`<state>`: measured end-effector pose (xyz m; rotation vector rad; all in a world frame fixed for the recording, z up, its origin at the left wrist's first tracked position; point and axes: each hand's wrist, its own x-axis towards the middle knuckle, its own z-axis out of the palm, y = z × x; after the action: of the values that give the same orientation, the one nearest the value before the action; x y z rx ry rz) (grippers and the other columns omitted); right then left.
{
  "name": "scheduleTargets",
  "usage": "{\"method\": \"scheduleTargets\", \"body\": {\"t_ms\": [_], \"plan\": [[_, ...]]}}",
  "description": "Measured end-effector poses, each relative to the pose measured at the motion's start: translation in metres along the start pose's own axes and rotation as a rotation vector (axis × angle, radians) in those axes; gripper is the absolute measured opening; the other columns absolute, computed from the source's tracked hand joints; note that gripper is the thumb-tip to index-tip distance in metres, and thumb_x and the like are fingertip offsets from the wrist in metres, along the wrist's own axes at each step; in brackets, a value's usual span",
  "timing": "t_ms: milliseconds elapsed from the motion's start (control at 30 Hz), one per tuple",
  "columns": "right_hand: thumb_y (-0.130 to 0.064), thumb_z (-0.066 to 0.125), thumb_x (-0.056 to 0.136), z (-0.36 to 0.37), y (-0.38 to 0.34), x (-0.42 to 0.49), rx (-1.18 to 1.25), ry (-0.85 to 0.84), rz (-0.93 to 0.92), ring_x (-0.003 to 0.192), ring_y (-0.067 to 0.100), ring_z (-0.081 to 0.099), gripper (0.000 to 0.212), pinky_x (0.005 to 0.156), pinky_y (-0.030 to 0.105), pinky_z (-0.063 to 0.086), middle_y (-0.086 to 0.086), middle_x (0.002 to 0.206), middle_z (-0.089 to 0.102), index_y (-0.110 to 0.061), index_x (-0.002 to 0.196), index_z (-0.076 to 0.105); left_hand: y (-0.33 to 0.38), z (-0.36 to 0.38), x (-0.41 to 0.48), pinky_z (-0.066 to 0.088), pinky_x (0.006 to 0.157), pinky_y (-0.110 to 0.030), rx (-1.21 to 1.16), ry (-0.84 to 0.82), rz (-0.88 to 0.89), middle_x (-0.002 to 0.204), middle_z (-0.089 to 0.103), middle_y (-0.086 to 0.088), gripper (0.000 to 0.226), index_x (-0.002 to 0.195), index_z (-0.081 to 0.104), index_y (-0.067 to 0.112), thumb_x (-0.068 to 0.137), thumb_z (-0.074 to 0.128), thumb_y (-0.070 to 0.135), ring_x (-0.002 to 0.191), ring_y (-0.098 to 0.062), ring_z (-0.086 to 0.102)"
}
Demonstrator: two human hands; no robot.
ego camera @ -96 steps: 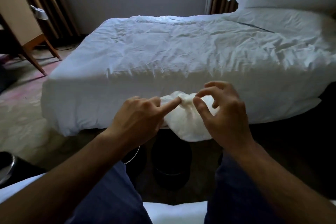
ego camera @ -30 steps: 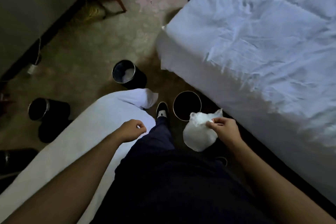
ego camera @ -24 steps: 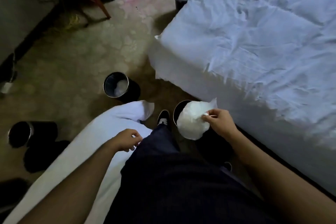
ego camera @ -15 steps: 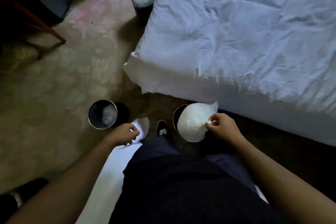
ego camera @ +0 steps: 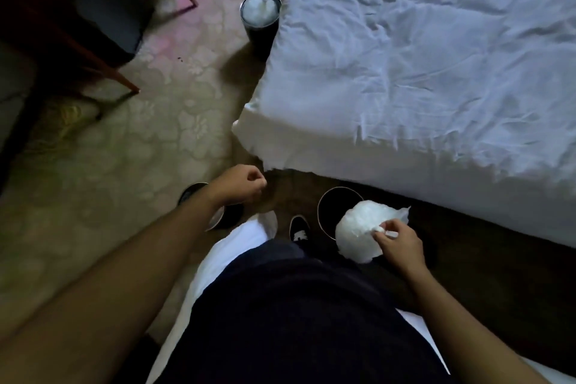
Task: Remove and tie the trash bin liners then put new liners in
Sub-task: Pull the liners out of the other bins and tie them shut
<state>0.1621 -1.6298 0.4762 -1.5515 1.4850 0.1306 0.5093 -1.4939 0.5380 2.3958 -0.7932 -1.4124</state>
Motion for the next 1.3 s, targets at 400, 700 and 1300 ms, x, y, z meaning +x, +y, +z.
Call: {"method": "scheduleTargets", "body": {"t_ms": [400,700,1300], "plan": [[-0.025,0.075,0.090,0.107,-0.171,0.022,-0.040,-0.326,-0.363,0.085,0.004,0.067,0.011,0.056,0.012,0.041,-0.008,0.093,0.070,-0.020,0.093,0.066,-0.176,-0.008,-0.077,0.039,0.057,-0.018,-0.066,0.235,-0.309,0.068,0.061,0.004,0.018,0.073,0.065,0.016,0.091,0.066,0.018,0.063,-0.009,0.055],[-0.033,0.072,0.092,0.169,-0.295,0.034,-0.184,-0.248,-0.509,0.098,0.010,0.068,0.009,0.075,0.018,0.052,-0.003,0.106,0.069,-0.030,0.096,0.064,-0.268,-0.097,-0.028,0.042,0.058,-0.025,-0.068,0.057,-0.267,0.065,0.062,0.006,0.026,0.068,0.061,0.024,0.093,0.063,0.021,0.059,-0.007,0.055],[-0.022,0.071,0.095,0.259,-0.453,0.082,-0.194,-0.290,-0.467,0.080,-0.001,0.064,0.007,0.056,0.000,0.042,-0.003,0.093,0.070,-0.017,0.099,0.070,-0.329,-0.205,0.016,0.049,0.067,-0.031,-0.386,0.165,-0.339,0.061,0.064,0.009,0.023,0.065,0.061,0.022,0.087,0.065,0.028,0.058,-0.007,0.056]]}}
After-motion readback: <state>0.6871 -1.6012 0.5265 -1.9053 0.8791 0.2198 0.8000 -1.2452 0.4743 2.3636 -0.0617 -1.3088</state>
